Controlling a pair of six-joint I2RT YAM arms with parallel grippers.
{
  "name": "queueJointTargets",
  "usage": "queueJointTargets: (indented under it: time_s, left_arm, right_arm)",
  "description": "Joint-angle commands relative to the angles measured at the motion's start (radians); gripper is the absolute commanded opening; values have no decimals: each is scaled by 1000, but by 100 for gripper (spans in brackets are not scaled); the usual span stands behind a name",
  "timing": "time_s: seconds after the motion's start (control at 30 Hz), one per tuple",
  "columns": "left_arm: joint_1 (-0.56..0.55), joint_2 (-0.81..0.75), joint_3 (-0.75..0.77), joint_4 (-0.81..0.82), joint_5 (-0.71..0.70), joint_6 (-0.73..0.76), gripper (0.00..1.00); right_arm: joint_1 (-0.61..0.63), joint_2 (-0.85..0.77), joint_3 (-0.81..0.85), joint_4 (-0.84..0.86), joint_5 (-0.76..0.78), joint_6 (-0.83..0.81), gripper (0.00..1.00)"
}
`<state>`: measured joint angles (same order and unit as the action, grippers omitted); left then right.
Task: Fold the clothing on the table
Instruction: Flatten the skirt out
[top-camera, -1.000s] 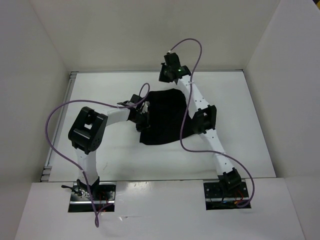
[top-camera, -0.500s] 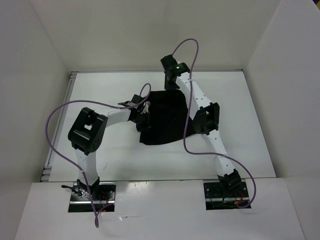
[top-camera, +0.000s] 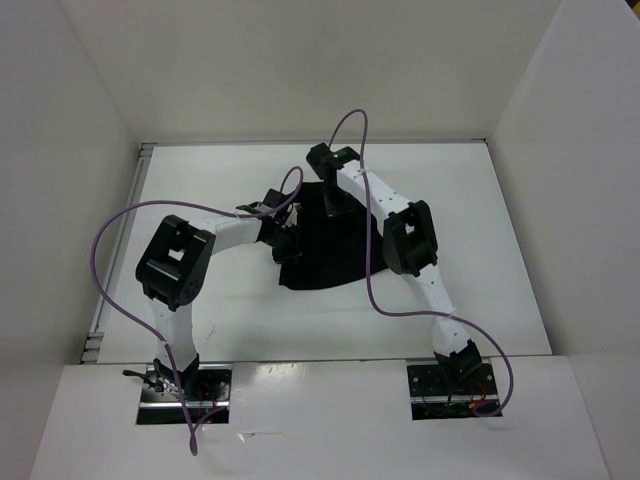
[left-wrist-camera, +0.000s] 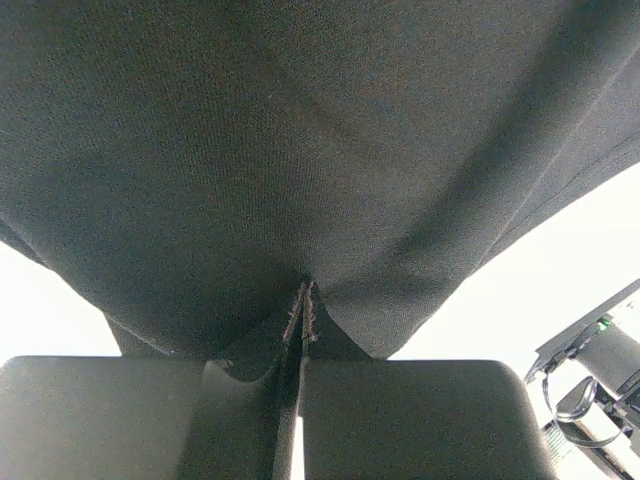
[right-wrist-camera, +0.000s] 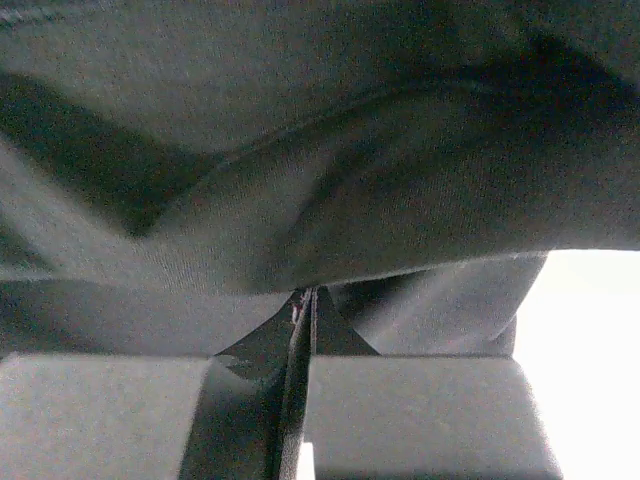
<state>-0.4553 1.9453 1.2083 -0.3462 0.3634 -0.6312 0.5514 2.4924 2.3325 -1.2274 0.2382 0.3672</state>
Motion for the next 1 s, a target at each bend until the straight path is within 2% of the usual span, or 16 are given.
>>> queueJointTargets:
  time_s: [0.0,0.13,0.17,0.23,0.33,0.47,0.57,0.67,0.73,0.77,0.8,0.83,0.9,0.97]
  left_arm:
    - [-3,0,-24,-68,-64,34,0]
    - [-3,0,-24,-68,-64,34,0]
    - [-3,0,-24,-68,-64,34,0]
    - [-3,0,-24,-77,-64,34,0]
    - [-3,-9,-24,-77,-75,34,0]
    - [-3,-19,-33,-88,-84,34,0]
    - [-3,-28,-33,-88,-95,34,0]
    - [-3,-37,-33,-88,-104,34,0]
    - [-3,-46,-33,-88,-104,53,0]
    - [-3,-46,-42,-97,-104,53,0]
    - [-3,-46,-42,-97,-104,70,0]
    - [-3,-46,-42,-117,-118,82,0]
    - [-3,-46,-32,-140,-127,114,0]
    - [-3,-57,-32,-172,-136,136,0]
  right_arm:
    - [-4,19,91,34,0,-22,1]
    - [-31,160,368,13,-10,-31,1]
    - [-42,192,513,-6,-25,-22,1]
    - [-60,229,617,34,-53,-22,1]
    - [-82,249,736,81,-34,-22,1]
    - [-103,205,768,112,-34,-22,4]
    - [-104,96,655,112,-43,-46,9]
    - [-128,5,501,39,10,-27,22]
    - [-152,-93,314,19,10,-18,27]
    - [-175,-134,239,19,-2,-17,33]
    - [-188,-182,76,60,-13,-27,34]
    - [-198,-282,-2,80,-13,-27,35]
    - [-229,-374,-202,130,-51,-42,36]
    - [-238,-484,-350,158,-129,-60,30]
